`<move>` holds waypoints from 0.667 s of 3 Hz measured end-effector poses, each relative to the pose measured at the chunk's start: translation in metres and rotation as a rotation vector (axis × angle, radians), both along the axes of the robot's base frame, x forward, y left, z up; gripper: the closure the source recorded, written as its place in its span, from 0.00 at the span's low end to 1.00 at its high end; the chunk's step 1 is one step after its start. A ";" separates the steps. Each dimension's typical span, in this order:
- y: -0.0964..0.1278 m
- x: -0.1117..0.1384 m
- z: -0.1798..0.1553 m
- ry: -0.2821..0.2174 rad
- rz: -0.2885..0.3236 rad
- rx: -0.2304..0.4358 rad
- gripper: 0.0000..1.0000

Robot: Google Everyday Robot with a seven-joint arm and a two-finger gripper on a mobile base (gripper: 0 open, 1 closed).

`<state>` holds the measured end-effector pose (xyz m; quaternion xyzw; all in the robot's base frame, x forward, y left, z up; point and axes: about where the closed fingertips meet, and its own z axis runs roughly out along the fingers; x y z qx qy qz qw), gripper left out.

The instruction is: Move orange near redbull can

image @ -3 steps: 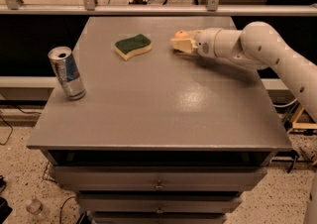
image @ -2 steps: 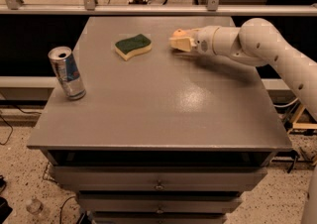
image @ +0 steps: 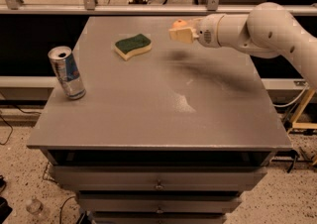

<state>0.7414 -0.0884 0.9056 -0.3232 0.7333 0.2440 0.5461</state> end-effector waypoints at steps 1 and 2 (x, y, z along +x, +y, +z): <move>0.016 -0.042 0.027 -0.009 0.010 0.015 1.00; 0.041 -0.089 0.036 -0.002 0.027 0.033 1.00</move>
Offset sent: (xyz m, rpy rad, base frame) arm -0.1508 0.0680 0.0418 0.0579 0.0158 0.0448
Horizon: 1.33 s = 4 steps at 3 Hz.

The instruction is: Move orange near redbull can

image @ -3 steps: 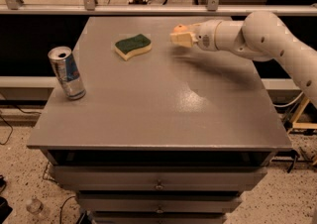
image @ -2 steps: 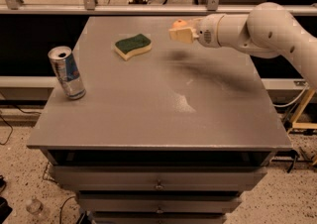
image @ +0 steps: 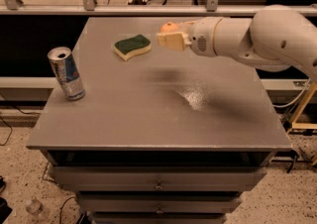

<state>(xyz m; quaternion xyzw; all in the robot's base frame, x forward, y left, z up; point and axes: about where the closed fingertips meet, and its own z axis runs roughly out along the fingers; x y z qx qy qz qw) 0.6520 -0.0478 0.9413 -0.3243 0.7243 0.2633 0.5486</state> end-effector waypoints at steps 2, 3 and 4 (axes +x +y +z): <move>0.065 -0.069 -0.012 0.046 0.102 0.068 1.00; 0.100 -0.088 -0.029 0.059 0.182 0.097 1.00; 0.129 -0.103 -0.047 0.067 0.259 0.088 1.00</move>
Offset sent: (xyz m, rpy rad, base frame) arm -0.1032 0.1030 -0.0281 0.1247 0.0727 0.1775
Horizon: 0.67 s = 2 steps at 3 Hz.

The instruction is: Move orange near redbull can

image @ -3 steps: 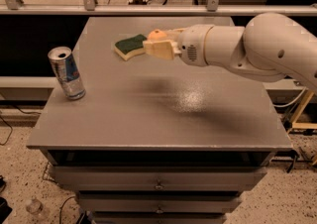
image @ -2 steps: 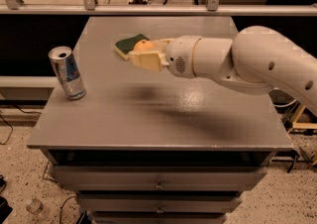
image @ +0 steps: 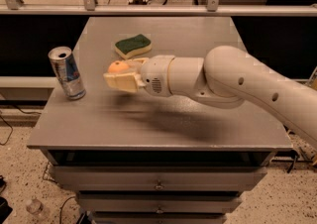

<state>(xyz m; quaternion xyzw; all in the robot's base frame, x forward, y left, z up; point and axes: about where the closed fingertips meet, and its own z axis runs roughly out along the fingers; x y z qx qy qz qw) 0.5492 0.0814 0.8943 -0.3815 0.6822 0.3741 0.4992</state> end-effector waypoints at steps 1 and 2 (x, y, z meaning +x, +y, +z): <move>0.021 -0.010 -0.022 -0.025 0.047 -0.040 1.00; 0.041 -0.015 -0.044 -0.058 0.094 -0.067 1.00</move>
Offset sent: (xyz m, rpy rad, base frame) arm -0.0165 0.0627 -0.0778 -0.0994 -0.1032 0.1558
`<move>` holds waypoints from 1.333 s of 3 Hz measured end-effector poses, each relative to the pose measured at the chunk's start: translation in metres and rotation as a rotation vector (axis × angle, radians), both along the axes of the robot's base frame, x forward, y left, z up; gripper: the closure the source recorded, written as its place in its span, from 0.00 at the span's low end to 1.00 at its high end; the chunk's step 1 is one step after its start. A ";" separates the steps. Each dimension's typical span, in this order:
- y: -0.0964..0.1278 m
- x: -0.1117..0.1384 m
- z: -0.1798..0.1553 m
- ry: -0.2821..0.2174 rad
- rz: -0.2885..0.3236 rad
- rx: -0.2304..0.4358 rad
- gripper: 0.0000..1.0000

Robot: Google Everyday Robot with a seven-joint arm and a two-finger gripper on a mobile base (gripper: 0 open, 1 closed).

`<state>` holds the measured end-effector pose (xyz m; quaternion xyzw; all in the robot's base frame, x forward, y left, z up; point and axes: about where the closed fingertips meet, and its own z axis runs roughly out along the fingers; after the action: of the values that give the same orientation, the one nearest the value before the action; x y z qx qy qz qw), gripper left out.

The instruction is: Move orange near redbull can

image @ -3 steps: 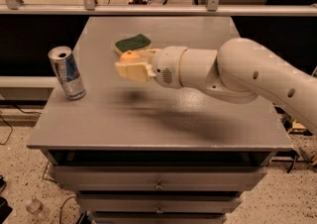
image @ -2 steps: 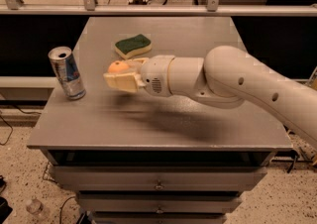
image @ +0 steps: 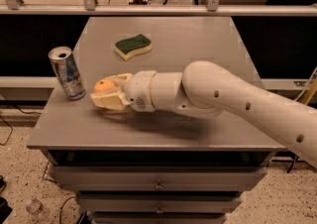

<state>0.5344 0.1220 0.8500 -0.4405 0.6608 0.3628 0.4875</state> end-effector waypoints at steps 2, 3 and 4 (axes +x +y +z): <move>0.020 0.001 -0.021 -0.044 0.054 -0.008 0.90; 0.021 0.001 -0.021 -0.044 0.056 -0.008 0.72; 0.023 0.000 -0.020 -0.045 0.059 -0.008 0.49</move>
Offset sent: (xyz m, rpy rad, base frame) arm 0.0070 0.0238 -0.0287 -0.0040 -0.0605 0.0664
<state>0.5343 0.1450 0.8297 -0.4697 0.6378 0.3646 0.4895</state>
